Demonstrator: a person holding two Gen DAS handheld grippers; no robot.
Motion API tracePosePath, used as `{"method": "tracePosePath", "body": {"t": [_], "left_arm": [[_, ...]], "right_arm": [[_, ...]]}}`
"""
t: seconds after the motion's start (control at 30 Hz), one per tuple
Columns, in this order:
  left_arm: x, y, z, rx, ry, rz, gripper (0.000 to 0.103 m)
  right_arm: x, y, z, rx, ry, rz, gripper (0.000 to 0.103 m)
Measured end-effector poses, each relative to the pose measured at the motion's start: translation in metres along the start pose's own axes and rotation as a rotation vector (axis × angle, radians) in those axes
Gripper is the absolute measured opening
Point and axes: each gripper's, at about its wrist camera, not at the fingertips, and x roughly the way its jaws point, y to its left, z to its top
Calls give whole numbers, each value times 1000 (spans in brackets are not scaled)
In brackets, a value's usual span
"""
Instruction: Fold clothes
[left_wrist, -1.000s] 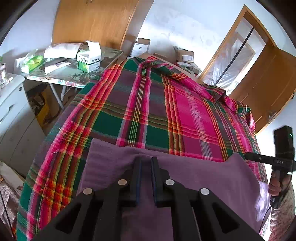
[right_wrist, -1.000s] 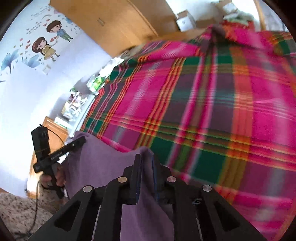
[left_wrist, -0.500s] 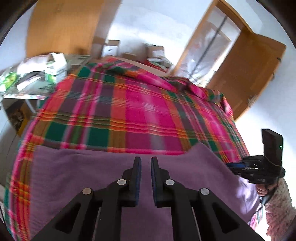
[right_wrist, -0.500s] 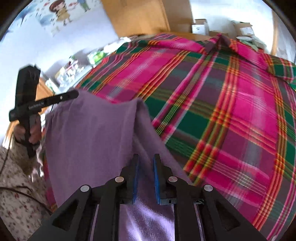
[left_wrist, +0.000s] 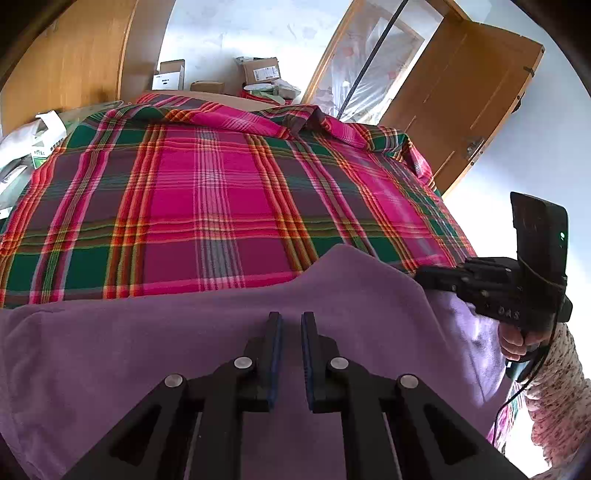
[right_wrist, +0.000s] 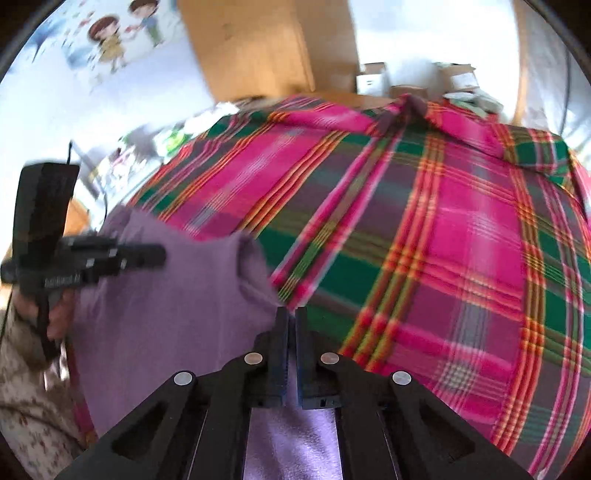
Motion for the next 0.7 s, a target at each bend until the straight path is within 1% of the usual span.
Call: {"method": "tracePosePath", "body": {"t": [0.03,0.07,0.13,0.17,0.23,0.33,0.37,0.47,0.53,0.6,0.67,0.7], "left_arm": [[1,0,0,2,1,3,10],[3,-1,0,3,3,6,10],[7,0,0,2,9,19,10],[9,1,1,2,13,25,10],[13,3,1,-5,21,31,10],[14,4,2,-3,20,34,10],[14,5,2,-4,20,34,10],[15,5,2,-10,17,31,10],[15,6,2,-12,16,31,10],[15,5,2,-9,16,34,10],[14,6,2,-10,14,32,10],[14,6,2,-10,14,33,10]], "right_arm": [[4,-1,1,2,0,-17,3],[8,-1,1,1,6,-37,1],[16,-5,1,8,20,-92,0],[18,-7,0,19,21,-101,0],[18,-15,0,56,11,-82,0],[10,-21,-1,84,-20,-83,2],[5,-19,0,82,-37,-79,4],[-10,-4,3,46,-93,-52,4],[-17,11,4,6,-120,-13,5],[-14,30,3,-52,-112,32,6],[-4,46,1,-115,-75,44,6],[3,52,0,-138,-54,30,6]]}}
